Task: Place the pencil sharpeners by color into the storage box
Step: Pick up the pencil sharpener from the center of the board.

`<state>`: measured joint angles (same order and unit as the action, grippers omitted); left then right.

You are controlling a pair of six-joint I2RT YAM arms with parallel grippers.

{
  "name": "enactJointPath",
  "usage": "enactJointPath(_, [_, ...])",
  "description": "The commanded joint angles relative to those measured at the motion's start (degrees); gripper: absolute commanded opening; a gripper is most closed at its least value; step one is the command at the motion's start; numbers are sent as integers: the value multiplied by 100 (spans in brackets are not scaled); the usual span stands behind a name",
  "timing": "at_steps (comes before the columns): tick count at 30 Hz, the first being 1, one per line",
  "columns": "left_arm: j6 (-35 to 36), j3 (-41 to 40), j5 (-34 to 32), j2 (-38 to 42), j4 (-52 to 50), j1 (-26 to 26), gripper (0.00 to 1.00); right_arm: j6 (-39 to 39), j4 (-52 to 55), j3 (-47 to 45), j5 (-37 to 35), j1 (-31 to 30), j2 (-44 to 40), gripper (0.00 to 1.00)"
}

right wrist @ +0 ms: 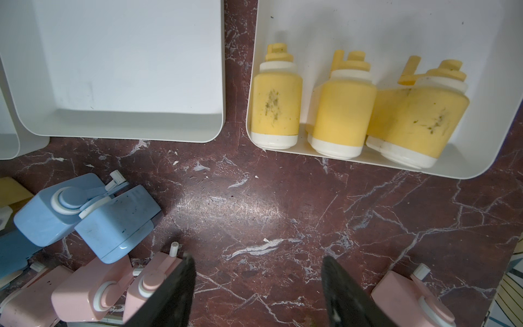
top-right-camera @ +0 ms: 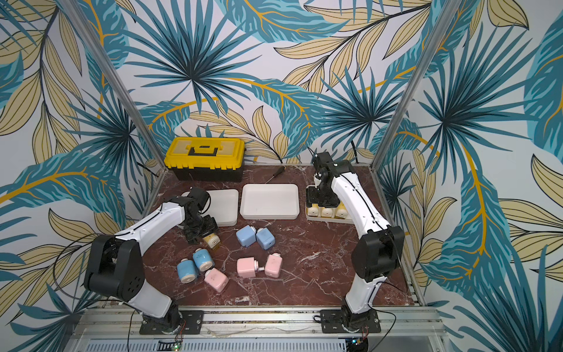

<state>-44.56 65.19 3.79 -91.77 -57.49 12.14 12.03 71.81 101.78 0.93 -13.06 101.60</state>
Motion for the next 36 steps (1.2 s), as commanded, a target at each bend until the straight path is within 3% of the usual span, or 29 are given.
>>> enactJointPath(1, [24, 251, -143, -136, -36, 24, 74, 86, -38, -140, 30, 5, 88, 72])
enactJointPath(8, [93, 457, -133, -451, -34, 26, 61, 74, -53, -149, -20, 5, 105, 72])
enactJointPath(14, [120, 420, -140, -509, -41, 38, 58, 73, -72, -138, -32, 1, 147, 72])
enactJointPath(27, [199, 533, -124, -742, -37, 275, 69, 53, -76, -167, -31, 5, 193, 71])
enactJointPath(34, [219, 608, -107, -720, -41, 291, 50, 56, -106, -184, -35, 5, 183, 71])
enactJointPath(36, [218, 633, -84, -689, -44, 291, 48, 65, -112, -200, -36, 5, 185, 71])
